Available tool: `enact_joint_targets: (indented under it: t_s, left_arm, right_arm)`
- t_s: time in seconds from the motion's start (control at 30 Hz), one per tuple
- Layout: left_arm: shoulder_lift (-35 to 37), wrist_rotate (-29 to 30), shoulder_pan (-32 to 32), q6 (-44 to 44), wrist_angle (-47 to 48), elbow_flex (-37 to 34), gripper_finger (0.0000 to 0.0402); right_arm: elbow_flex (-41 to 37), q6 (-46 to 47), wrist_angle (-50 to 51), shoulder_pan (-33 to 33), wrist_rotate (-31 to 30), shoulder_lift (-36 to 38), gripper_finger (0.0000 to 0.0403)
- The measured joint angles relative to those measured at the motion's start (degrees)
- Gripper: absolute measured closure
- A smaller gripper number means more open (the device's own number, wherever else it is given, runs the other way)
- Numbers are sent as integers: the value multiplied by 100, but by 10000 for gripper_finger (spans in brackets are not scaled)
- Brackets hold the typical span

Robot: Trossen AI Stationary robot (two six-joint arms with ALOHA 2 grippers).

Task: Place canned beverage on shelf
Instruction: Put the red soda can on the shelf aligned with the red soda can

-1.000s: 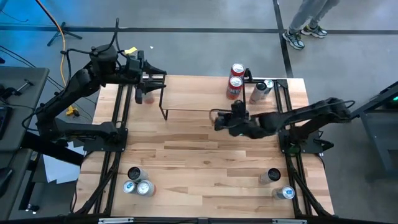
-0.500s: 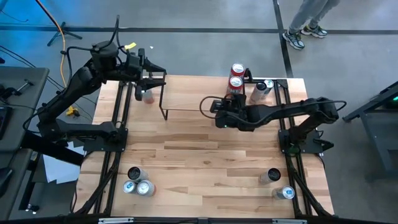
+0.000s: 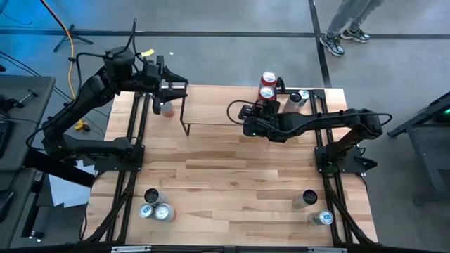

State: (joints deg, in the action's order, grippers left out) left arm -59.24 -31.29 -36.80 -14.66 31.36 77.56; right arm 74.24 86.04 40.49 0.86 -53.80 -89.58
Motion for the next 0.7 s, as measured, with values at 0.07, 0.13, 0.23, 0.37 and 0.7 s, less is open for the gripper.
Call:
enact_joint_targets:
  t_s: [0.07,0.13,0.23,0.37,0.7]
  left_arm:
    - [0,1,0,-2,73,0,198]
    - [0,0,0,0,140,0,198]
    - [-1,0,0,2,257,0,198]
    - [0,0,0,-3,329,0,198]
    - [0,0,0,-52,318,0,198]
  right_arm:
    - [0,128,18,32,-1,0,403]
    - [0,142,63,35,-4,0,403]
    - [0,177,169,35,-4,0,403]
    - [0,413,412,67,-8,0,403]
    - [0,726,787,114,-240,53,403]
